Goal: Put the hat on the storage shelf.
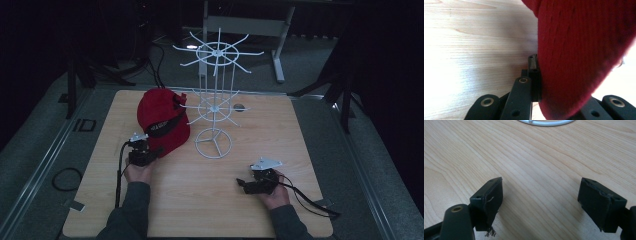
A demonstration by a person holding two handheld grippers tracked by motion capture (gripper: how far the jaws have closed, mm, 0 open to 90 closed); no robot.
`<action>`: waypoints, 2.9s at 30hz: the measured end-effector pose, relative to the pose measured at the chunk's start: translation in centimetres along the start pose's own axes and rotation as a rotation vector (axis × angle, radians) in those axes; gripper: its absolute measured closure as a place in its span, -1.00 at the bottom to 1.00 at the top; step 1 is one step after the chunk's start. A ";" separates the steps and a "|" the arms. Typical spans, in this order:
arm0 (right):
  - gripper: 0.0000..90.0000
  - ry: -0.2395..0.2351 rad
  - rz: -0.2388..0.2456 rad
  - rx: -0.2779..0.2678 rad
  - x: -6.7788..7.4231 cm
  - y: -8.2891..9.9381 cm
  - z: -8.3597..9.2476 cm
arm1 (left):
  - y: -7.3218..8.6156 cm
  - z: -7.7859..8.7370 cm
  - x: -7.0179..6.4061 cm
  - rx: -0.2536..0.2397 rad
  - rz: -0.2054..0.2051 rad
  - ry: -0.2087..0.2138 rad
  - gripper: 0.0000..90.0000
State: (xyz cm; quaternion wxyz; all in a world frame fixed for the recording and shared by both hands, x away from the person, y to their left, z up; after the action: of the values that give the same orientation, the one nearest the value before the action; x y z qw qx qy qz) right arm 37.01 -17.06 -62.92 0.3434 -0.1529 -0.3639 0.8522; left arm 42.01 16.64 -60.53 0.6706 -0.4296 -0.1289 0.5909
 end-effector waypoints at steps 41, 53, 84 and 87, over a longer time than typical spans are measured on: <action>-0.56 0.000 0.005 -0.003 0.0 0.0 0.0 | -7.8 7.2 -1.7 -0.193 -0.061 -0.018 0.91; -0.56 0.000 -0.001 0.000 0.0 0.0 0.1 | -9.4 8.9 -2.1 -0.233 -0.063 -0.011 0.91; -0.56 0.002 -0.001 -0.002 0.0 0.0 0.1 | -12.3 11.7 -3.3 -0.297 -0.091 -0.002 0.91; -0.56 0.002 -0.001 -0.002 0.0 0.0 0.1 | -12.6 11.9 -3.5 -0.301 -0.092 0.000 0.91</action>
State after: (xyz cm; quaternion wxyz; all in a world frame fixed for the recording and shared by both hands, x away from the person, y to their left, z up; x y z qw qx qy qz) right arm 36.96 -17.09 -62.89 0.3440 -0.1538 -0.3643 0.8516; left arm 41.57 19.40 -43.13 0.6251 -0.5189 -0.2352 0.5335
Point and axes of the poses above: each handheld gripper's, and its own axes: z roughly backward along the jaws, y roughly out of its underside, x roughly to its left, the point moved 9 cm from there along -z, roughly forward along the jaws
